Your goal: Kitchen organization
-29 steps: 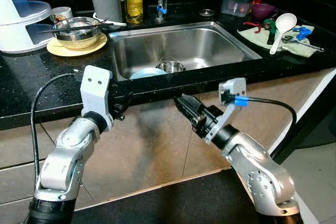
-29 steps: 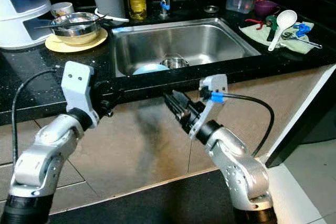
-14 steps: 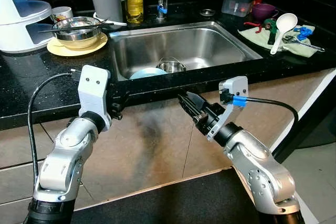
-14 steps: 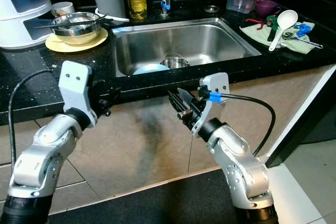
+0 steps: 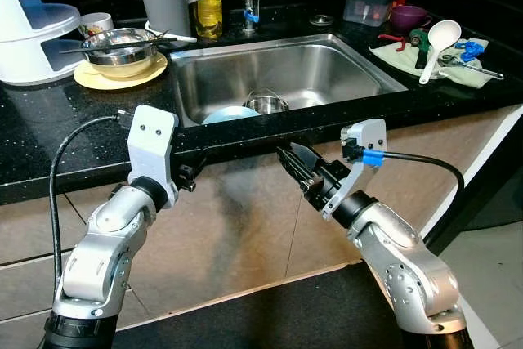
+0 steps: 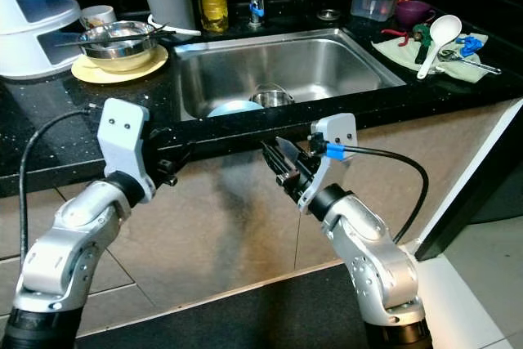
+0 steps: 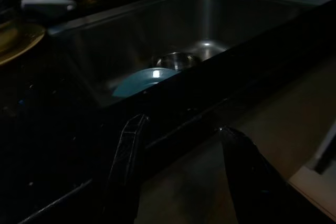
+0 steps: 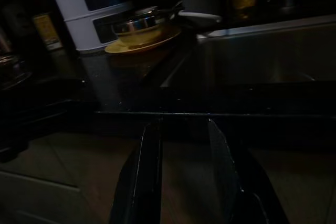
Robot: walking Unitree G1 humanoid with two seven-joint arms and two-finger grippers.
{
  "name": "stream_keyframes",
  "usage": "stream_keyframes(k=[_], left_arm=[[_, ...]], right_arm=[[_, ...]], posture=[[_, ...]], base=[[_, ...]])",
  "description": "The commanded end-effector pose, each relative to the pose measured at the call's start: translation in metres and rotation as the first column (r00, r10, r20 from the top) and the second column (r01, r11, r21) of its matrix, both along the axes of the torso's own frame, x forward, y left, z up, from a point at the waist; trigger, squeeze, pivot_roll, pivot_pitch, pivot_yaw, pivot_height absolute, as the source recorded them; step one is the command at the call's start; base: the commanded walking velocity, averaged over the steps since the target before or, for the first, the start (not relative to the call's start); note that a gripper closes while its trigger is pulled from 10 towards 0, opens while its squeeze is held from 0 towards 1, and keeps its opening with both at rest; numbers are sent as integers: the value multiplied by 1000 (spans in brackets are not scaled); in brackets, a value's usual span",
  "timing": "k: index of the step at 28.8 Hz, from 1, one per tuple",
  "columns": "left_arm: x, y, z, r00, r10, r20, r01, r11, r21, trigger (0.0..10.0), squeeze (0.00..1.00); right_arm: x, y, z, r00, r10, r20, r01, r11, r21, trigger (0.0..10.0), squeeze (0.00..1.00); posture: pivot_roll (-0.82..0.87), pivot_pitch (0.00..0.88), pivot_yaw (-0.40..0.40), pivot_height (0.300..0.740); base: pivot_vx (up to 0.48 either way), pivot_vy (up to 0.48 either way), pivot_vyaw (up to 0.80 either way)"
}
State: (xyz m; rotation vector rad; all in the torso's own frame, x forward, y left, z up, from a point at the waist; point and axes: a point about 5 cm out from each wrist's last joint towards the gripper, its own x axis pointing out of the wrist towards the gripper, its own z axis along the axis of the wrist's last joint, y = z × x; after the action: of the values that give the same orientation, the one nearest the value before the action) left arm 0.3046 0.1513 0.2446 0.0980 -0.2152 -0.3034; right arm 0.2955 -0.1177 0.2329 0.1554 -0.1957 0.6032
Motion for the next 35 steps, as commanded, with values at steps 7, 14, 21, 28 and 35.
stream_keyframes(k=[7, 14, 21, 28, 35], left_arm=[[-1, 3, 0, 1000, 1, -4, -1, 1000, 6, 10000, 0], [-1, 3, 0, 1000, -7, -4, 7, 1000, 8, 10000, 0], [-1, 3, 0, 1000, -9, -7, 9, 1000, 11, 10000, 0], [0, 3, 0, 1000, -9, -9, 9, 1000, 12, 10000, 0], [0, 1, 0, 1000, -20, -15, 20, 1000, 11, 10000, 0]], right_arm=[[-1, -2, -2, 1000, 4, -7, -4, 1000, 16, 10000, 0], [0, -3, -2, 1000, 2, -9, -2, 1000, 18, 10000, 0], [0, -2, -2, 1000, 0, -9, 0, 1000, 22, 10000, 0], [0, -2, -2, 1000, -2, -10, 2, 1000, 25, 10000, 0], [0, -2, -3, 1000, -5, -13, 5, 1000, 27, 10000, 0]], posture=[[-66, 137, 11, 740], [-64, 138, 12, 740], [-62, 137, 13, 740], [-62, 138, 15, 740], [-62, 143, 19, 740]], base=[[0, 386, 0], [0, 384, 0], [0, 387, 0], [0, 385, 0], [0, 385, 0]])
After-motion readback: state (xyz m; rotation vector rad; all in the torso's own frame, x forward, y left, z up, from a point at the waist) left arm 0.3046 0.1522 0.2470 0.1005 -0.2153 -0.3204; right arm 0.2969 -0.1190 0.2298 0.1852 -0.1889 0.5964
